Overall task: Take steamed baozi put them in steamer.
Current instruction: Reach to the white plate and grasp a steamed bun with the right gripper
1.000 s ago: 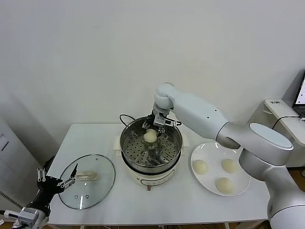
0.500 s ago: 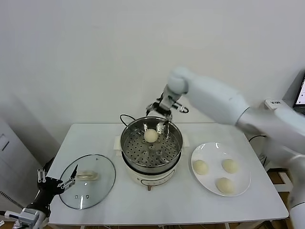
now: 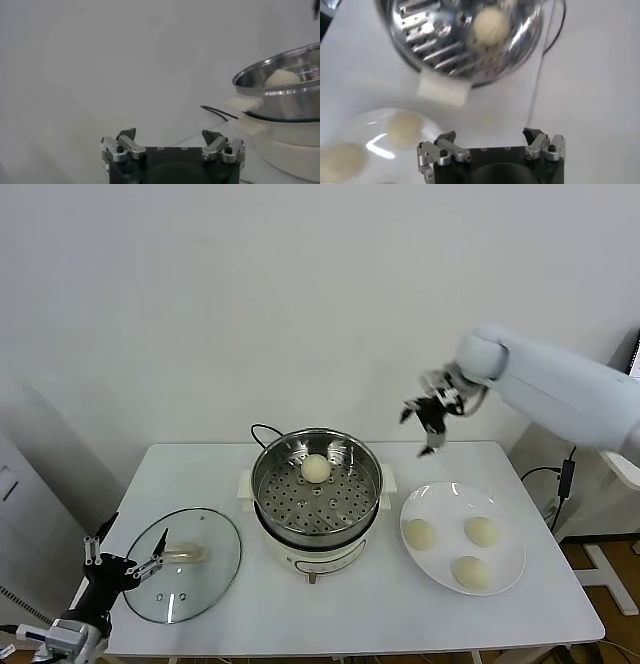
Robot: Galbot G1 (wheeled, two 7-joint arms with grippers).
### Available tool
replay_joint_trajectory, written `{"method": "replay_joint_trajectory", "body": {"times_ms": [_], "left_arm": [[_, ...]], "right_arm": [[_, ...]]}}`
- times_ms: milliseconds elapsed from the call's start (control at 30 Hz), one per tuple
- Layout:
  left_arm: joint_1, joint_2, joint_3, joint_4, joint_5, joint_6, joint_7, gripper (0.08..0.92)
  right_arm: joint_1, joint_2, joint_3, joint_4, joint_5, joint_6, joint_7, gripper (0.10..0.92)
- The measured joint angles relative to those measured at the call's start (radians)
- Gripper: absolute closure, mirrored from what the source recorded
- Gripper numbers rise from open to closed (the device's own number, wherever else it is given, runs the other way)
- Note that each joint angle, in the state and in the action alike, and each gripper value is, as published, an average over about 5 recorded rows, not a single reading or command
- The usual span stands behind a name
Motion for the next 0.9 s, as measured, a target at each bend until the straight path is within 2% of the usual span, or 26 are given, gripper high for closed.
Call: {"method": "replay_joint_trajectory", "body": {"times_ms": [367,900], "left_arm": [[0.005,-0.003,-0.001,0.0,0.01,0.001,-0.001,0.177],[0.016,-0.008,-0.006,-0.002,0.014,0.001,-0.001,0.177]], "right_arm": [[-0.189,-0.068,0.06,0.066,-0.053,-0.043,0.036,0.203],[-0.354,-0.016,0.171,-0.002,-0.121,-0.046,0.066,0.203]]}}
